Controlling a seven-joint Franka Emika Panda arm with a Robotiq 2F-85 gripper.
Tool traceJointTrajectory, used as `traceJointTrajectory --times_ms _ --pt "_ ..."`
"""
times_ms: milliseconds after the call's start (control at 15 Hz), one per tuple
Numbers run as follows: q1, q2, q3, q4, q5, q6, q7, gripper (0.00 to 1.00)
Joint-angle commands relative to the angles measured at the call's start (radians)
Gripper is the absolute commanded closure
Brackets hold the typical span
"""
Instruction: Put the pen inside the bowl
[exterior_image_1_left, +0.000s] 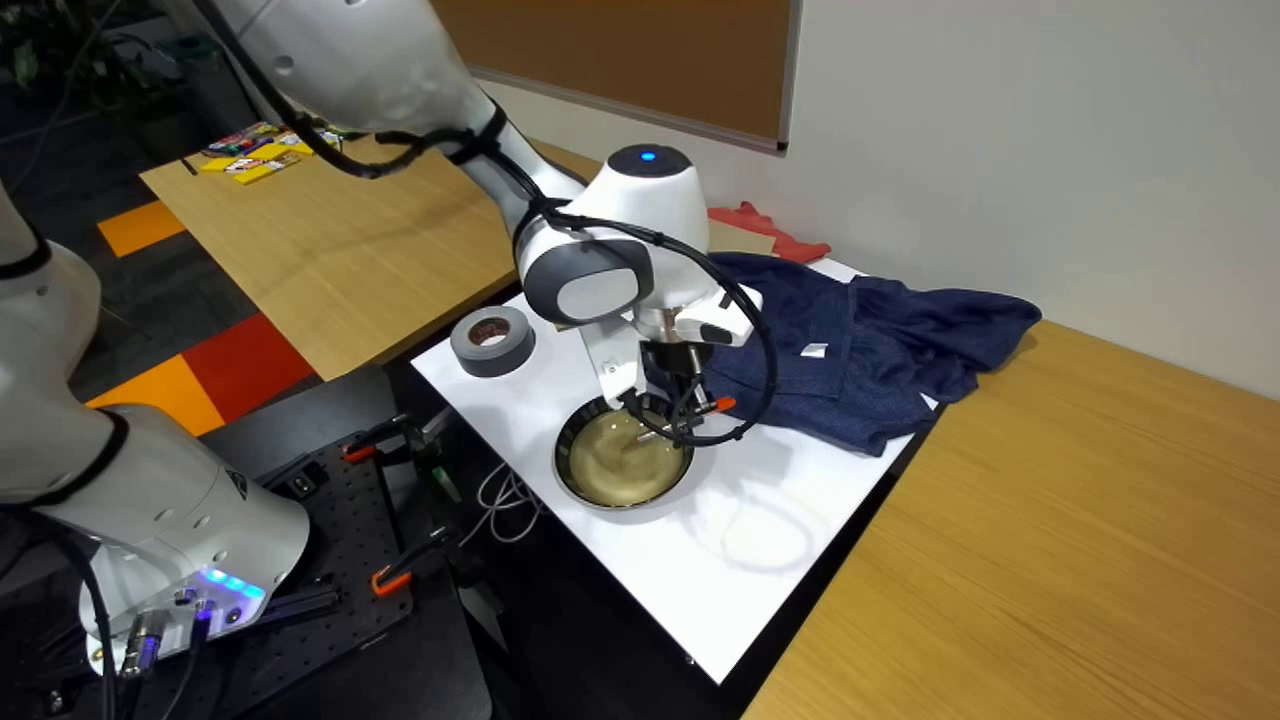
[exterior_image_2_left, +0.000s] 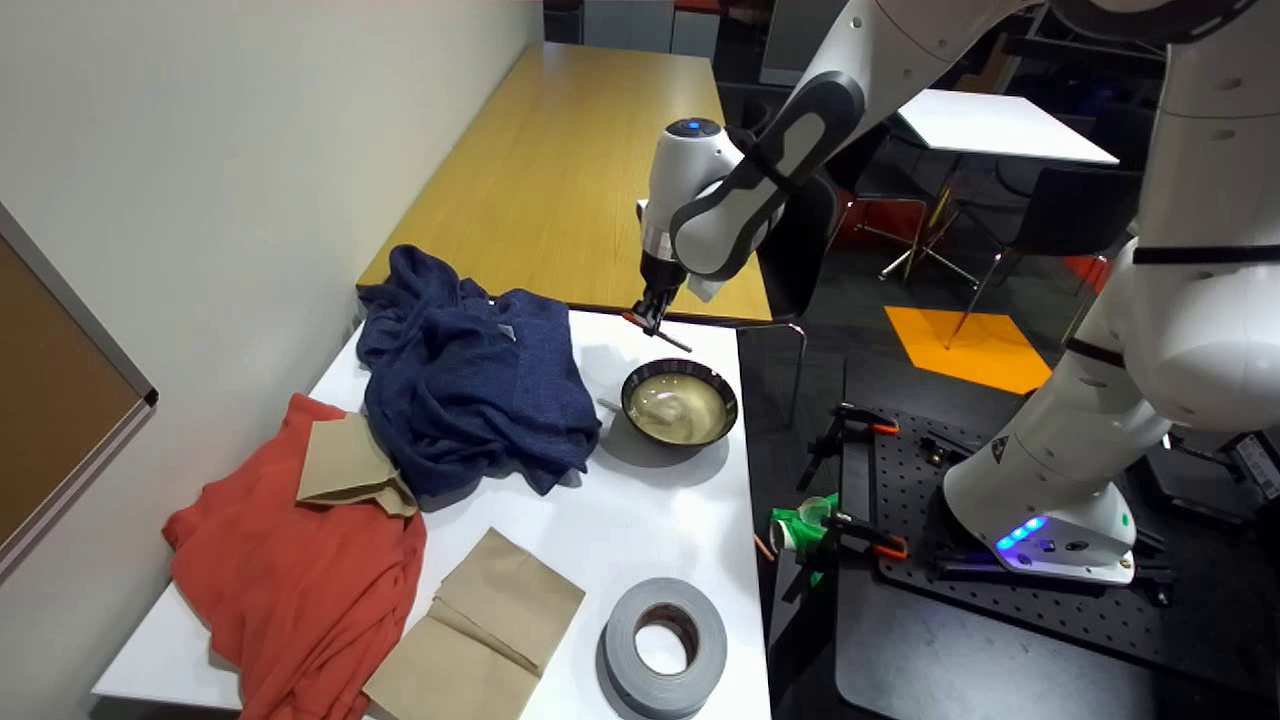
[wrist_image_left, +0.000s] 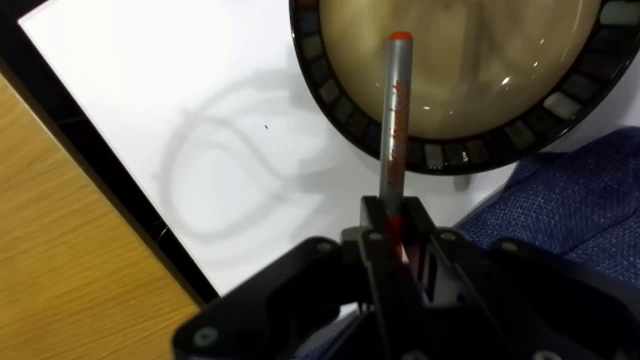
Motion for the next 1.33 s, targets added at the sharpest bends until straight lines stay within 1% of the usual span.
traceJointTrajectory --times_ms 0,333,600,933,1267 --pt "-0.025 -0.086 0.047 -0.134 0.057 0.054 -0.088 0.96" --pt "-0.061 -0.101 0.122 -0.193 0.161 0.043 -0.206 0.96" --pt "-0.058 -0.081 0.116 -0.204 0.171 0.055 -0.225 0.96" --pt "-0.06 -0.033 0.108 -0.18 0.166 0.065 -0.213 0.96" --pt "-0.059 0.026 0.104 -0.157 0.151 0.105 -0.194 0.96"
